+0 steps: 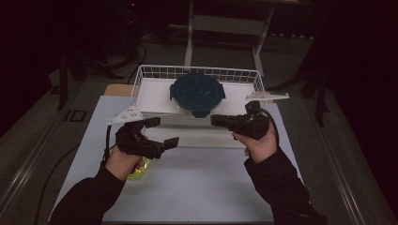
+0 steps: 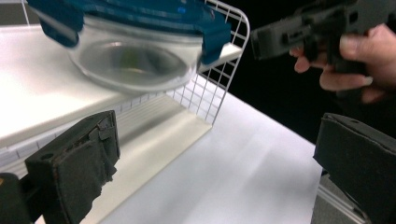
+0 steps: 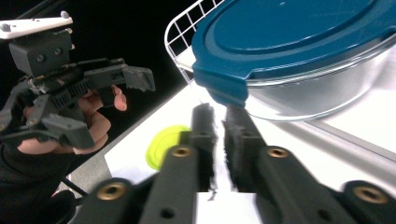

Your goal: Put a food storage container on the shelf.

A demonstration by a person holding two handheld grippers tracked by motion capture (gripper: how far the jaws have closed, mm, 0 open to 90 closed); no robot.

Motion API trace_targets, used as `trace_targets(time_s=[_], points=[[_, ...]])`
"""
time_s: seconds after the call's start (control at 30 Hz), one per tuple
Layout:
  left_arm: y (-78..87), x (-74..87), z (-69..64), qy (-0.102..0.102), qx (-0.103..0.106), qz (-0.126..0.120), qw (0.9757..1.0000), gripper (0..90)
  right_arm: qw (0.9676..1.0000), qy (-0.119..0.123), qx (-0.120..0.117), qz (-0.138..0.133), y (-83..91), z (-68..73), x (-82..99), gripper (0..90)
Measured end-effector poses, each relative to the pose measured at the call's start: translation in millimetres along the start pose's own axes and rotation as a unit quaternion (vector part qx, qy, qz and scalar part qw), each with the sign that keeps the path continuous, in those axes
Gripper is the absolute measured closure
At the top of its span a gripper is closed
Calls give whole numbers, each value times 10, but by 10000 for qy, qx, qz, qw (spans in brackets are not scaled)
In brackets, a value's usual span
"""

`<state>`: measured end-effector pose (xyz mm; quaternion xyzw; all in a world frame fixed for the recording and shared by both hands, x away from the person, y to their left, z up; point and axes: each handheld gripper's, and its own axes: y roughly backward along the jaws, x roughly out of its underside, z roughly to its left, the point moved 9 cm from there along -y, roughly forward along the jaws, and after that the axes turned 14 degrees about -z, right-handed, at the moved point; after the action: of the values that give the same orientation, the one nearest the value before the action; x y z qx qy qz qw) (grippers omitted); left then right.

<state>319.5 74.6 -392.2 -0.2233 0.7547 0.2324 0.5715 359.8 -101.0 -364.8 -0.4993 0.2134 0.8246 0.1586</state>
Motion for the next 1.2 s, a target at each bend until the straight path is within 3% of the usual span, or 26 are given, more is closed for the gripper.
trace_targets(time_s=[0.07,0.33,0.9,1.2], points=[[6,50,-10,-17,-8,9,10000,0,10000,28,-20,48,-25,16,16,893],[13,197,-29,-150,-70,95,9998,0,9999,98,91,85,-176,-7,12,898],[19,252,5,-127,-92,80,9998,0,9998,5,111,133,-456,-83,-14,898],[30,255,7,-152,-94,51,9998,0,9995,2,261,156,-547,-164,-39,898]])
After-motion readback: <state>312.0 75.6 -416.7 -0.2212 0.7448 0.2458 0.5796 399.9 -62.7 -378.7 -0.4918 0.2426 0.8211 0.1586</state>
